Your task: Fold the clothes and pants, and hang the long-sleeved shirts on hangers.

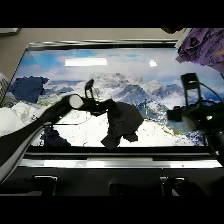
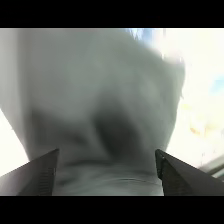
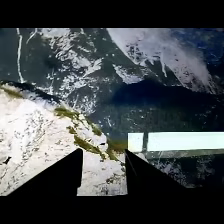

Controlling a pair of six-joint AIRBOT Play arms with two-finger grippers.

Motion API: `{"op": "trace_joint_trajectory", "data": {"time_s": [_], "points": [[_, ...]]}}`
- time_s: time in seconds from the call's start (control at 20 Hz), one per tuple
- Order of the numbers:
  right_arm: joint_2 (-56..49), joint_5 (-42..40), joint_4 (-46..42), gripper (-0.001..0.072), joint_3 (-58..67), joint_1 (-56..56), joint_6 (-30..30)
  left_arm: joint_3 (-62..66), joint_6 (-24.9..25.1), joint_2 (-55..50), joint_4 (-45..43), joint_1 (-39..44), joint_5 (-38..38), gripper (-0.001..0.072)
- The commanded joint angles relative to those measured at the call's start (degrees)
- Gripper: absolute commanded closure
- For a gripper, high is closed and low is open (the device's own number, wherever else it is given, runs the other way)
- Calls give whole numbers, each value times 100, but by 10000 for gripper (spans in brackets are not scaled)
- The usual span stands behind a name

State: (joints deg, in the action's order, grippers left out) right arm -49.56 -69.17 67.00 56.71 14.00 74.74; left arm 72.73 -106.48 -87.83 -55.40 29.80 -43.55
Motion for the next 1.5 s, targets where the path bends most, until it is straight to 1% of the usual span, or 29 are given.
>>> {"op": "trace_joint_trajectory", "data": {"time_s": [0.0,0.05,0.1,0.15,0.2,0.25,0.3,0.45,0.6,0.85,1.05,1.15,1.2,1.25,1.35,1.45], "points": [[-170,564,1309,383,-59,-1510,-313,13,667,643,-125,-1134,-1145,-9],[-330,693,2632,382,-203,-2188,52,13,807,822,-177,-1449,-1390,-9],[-518,734,3950,382,-420,-2675,632,13,929,966,-181,-1751,-1580,-9],[-763,715,5145,345,-686,-3029,1298,13,964,1049,-181,-1974,-1687,-9],[-992,743,5908,283,-916,-3165,1733,13,962,1091,-177,-2159,-1749,-9],[-1235,859,6422,272,-1110,-3163,1991,13,960,1095,-177,-2271,-1797,-9],[-1471,946,6725,272,-1233,-3071,2168,7,960,1091,-177,-2337,-1818,-9],[-2258,1150,7060,270,-1298,-2509,2476,7,960,1082,-177,-2363,-1814,-9],[-2732,1641,7423,270,-1296,-1963,2667,7,960,1082,-177,-2363,-1816,-9],[-3049,2275,7694,279,-1296,-1587,2688,7,960,1073,-177,-2363,-1814,-9],[-3152,2404,7842,307,-1296,-1587,2684,2,957,1058,-177,-2363,-1814,-9],[-3270,2404,7967,439,-1296,-1545,2691,2,848,1058,-179,-2365,-1816,-9],[-3274,2430,7973,598,-1296,-1517,2736,2,791,1056,-179,-2365,-1818,-9],[-3261,2404,8019,671,-1285,-1519,2802,2,785,1056,-179,-2369,-1847,-9],[-3130,2404,7777,672,-1222,-1530,2811,-26,831,1062,-184,-2455,-2009,-9],[-2920,2319,7475,671,-1108,-1528,2643,-306,1147,1095,-173,-2684,-2059,-6]]}}
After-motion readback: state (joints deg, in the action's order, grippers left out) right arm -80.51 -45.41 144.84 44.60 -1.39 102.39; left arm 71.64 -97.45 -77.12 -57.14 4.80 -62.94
